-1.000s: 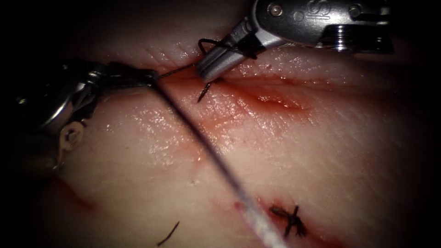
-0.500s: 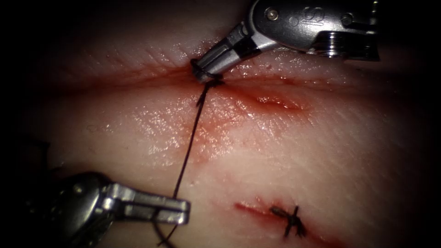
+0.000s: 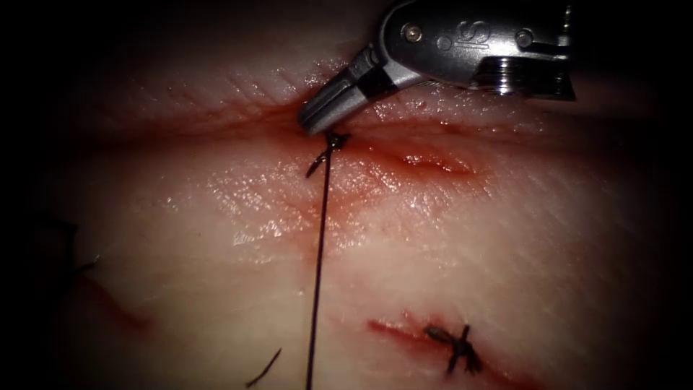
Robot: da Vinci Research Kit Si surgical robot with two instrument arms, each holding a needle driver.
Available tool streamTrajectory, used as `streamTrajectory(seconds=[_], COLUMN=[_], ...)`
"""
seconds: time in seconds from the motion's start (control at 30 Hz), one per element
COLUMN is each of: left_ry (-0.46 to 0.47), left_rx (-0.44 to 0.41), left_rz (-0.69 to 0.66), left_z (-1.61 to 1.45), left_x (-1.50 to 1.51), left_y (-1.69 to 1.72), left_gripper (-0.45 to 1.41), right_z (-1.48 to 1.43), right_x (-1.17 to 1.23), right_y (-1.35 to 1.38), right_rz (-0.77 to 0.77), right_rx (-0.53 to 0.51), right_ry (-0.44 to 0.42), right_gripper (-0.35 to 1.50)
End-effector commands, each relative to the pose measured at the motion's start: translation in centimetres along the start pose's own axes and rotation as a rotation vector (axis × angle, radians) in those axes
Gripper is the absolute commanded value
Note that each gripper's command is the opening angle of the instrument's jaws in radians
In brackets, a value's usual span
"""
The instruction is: Wound Closure
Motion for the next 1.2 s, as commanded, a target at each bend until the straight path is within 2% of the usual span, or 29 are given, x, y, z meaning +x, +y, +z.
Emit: streamTrajectory(seconds=[0.03, 0.23, 0.43, 0.53, 0.63, 0.8, 0.83, 0.87, 0.93, 0.97, 1.03, 1.07, 1.1, 1.2], left_ry=[-0.003, -0.015, -0.030, -0.031, -0.023, -0.004, 0.000, 0.004, 0.003, 0.004, 0.003, -0.005, -0.011, -0.025], left_rx=[-0.004, -0.016, -0.028, -0.035, -0.050, -0.031, -0.025, 0.001, 0.013, 0.022, 0.032, 0.036, 0.042, 0.049], left_rz=[-0.009, -0.040, -0.069, -0.072, -0.097, -0.041, -0.018, 0.036, 0.066, 0.095, 0.115, 0.133, 0.152, 0.169], left_z=[0.06, 0.09, 0.13, 0.13, 0.13, 0.08, 0.06, 0.03, 0.00, -0.06, -0.11, -0.17, -0.21, -0.30], left_x=[-0.14, -0.39, -0.62, -0.65, -0.48, -0.09, 0.02, 0.31, 0.47, 0.65, 0.79, 0.95, 1.05, 1.25], left_y=[0.02, 0.22, 0.49, 0.50, 0.41, 0.23, 0.18, 0.04, -0.03, -0.09, -0.14, -0.21, -0.25, -0.35], left_gripper=[-0.45, -0.45, -0.45, -0.45, -0.45, -0.45, -0.45, -0.45, -0.45, -0.45, -0.45, -0.45, -0.45, -0.45], right_z=[0.03, 0.02, -0.14, -0.12, -0.02, 0.06, 0.07, 0.08, 0.05, 0.00, -0.08, -0.16, -0.19, -0.32], right_x=[-0.04, -0.14, -0.21, -0.21, -0.11, 0.13, 0.18, 0.27, 0.32, 0.34, 0.36, 0.37, 0.38, 0.42], right_y=[0.11, 0.10, 0.18, 0.16, 0.05, -0.14, -0.17, -0.21, -0.20, -0.17, -0.13, -0.12, -0.12, -0.17], right_rz=[0.003, 0.020, 0.060, 0.077, 0.072, 0.073, 0.074, 0.066, 0.074, 0.090, 0.121, 0.152, 0.167, 0.209], right_rx=[-0.009, -0.041, -0.127, -0.115, -0.091, -0.099, -0.101, -0.119, -0.148, -0.209, -0.269, -0.307, -0.328, -0.379], right_ry=[-0.005, -0.039, -0.076, -0.069, -0.043, 0.000, 0.014, 0.018, 0.026, 0.038, 0.058, 0.081, 0.092, 0.148], right_gripper=[-0.35, -0.35, -0.35, -0.35, -0.35, -0.35, -0.35, -0.35, -0.35, -0.01, 0.79, 1.04, 1.15, 1.25])
